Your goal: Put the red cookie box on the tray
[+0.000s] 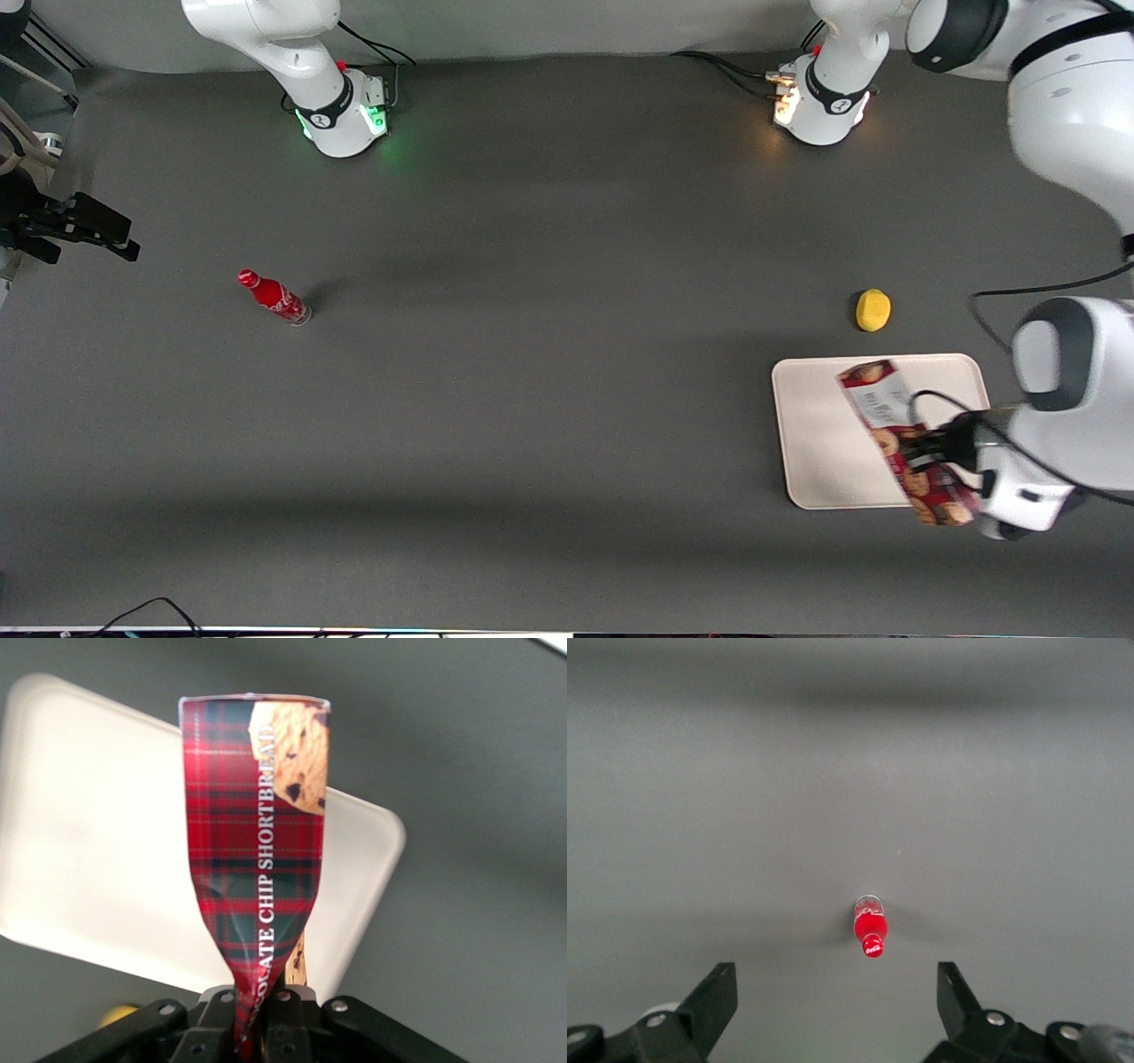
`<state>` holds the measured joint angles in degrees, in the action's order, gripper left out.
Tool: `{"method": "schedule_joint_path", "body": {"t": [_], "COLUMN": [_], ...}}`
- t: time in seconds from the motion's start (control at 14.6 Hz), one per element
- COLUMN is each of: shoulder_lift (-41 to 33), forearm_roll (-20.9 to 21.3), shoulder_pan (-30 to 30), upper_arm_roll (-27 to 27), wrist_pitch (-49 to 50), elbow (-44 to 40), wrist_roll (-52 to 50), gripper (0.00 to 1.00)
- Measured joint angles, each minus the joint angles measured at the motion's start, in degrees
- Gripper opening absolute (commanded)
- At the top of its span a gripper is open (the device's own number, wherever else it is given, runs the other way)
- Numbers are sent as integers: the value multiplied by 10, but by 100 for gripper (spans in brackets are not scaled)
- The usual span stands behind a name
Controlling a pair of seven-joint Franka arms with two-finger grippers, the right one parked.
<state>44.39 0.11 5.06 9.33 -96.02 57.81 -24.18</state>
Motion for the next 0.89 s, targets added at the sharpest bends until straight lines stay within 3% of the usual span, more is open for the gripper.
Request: {"method": "schedule_joint_path", "body": {"t": [0.34,0.48,0.89], "shoulder_lift": [-20,-20,-37], "forearm_roll": [-2,-2,-11], "shoulder_pan": [59,71,93], "upper_arm_roll": [-77,-89,-92], "wrist_pitch": [21,11,-206], "elbow": [1,16,203], "wrist_roll": [295,339,379], "gripper": [0,0,0]}}
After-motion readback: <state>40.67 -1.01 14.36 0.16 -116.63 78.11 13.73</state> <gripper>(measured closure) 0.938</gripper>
